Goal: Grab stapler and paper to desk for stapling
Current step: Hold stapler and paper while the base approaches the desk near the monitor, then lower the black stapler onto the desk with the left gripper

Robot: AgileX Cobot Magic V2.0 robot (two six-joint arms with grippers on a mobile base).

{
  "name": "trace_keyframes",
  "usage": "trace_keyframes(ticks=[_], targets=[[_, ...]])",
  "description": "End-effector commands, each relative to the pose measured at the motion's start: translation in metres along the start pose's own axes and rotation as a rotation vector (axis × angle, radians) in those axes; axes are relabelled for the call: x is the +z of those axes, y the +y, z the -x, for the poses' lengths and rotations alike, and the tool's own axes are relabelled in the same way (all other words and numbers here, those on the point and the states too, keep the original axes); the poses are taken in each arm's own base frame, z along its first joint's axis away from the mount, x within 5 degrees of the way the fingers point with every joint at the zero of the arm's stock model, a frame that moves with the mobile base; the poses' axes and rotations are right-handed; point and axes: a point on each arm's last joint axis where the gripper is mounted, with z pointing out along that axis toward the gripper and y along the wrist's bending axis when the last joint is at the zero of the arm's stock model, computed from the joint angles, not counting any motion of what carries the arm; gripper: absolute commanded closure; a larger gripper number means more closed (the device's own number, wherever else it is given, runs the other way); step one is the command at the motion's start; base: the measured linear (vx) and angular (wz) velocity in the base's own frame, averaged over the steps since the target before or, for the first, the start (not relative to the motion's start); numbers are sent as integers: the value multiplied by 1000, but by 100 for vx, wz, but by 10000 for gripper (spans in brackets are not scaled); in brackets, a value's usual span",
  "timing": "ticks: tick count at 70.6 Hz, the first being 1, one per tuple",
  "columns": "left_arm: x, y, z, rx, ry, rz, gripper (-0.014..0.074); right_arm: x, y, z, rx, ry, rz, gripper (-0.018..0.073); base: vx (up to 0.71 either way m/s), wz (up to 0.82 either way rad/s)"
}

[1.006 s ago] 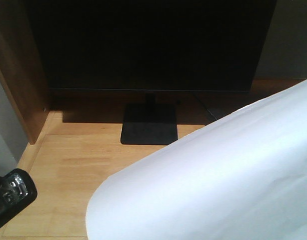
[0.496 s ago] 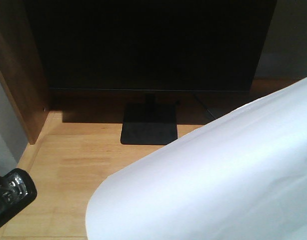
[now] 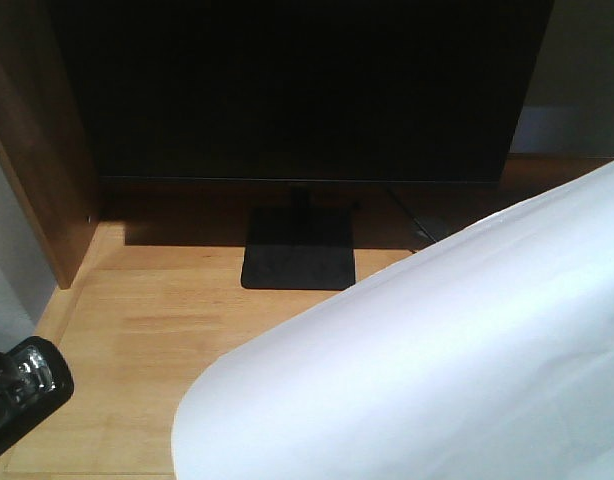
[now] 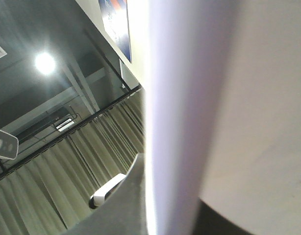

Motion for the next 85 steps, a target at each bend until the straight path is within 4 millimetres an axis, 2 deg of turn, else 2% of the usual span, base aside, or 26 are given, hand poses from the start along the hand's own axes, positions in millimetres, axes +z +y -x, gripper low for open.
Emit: trace_keyframes(ticks=[1,23,28,42,54,67,85], targets=[[-4,2,17,-19,-128,18,603,3,9,7,-3,-26,59,565,0,0],[-4,3,20,-17,-163,35,603,3,9,7,-3,-26,59,565,0,0],[1,5,22,-24,-158,37,603,3,9,7,-3,-26,59,565,0,0],[37,13,24,-13,-50,-3,603,3,9,7,-3,-26,59,565,0,0],[74,20,23,104,29,-56,603,3,9,7,-3,-26,59,565,0,0],[105,26,18,211,97,-103,603,3,9,7,-3,-26,59,565,0,0],[139,55,4,233,183,-117,603,3,9,7,-3,-26,59,565,0,0]])
